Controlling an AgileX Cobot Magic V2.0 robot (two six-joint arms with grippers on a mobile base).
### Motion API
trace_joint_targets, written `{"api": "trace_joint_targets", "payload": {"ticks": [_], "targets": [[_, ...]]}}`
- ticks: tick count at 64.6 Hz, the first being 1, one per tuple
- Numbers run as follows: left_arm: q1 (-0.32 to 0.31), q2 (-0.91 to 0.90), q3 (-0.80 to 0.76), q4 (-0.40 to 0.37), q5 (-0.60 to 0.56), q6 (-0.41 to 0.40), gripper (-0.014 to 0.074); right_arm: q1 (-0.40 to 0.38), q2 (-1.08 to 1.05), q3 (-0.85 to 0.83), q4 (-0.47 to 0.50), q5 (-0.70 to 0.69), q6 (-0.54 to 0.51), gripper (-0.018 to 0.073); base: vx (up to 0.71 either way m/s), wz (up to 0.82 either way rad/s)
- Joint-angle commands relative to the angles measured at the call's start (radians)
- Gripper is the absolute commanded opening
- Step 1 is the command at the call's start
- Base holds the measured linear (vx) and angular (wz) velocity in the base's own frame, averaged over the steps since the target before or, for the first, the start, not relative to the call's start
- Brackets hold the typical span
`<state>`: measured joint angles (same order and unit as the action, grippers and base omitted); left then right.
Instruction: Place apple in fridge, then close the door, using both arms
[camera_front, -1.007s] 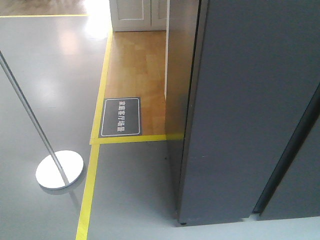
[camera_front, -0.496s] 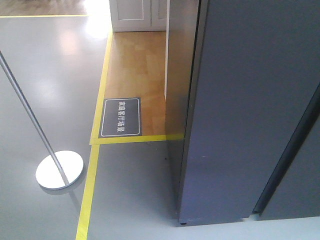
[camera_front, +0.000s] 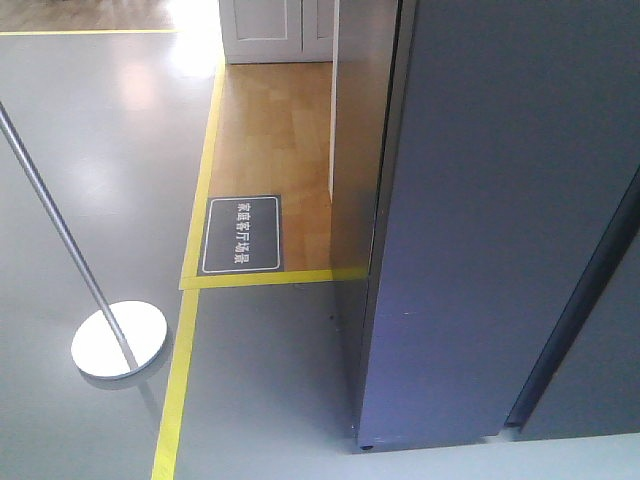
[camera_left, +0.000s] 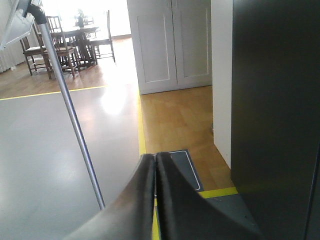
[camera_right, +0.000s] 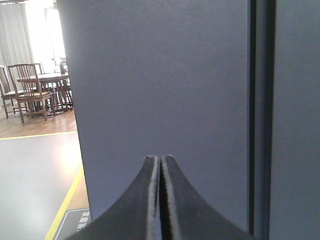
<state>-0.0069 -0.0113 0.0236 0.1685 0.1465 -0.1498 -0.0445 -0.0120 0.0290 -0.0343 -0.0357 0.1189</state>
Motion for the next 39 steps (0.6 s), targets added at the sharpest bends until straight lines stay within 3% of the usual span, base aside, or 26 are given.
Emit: {"api": "trace_joint_targets", "payload": {"ticks": [1,39], "targets": [[0.000,-0.013,-0.017,-0.009,-0.077,-0.003,-0.0006,-0.007,-0.013,-0.003,-0.009,-0.076,-0.008,-0.0003,0.00,0.00],[0.000,-0.013,-0.017,-0.009,-0.077,-0.003,-0.0006,-0.007,-0.013,-0.004,-0.009,-0.076,-0.008,-0.0003,0.00,0.00]]}}
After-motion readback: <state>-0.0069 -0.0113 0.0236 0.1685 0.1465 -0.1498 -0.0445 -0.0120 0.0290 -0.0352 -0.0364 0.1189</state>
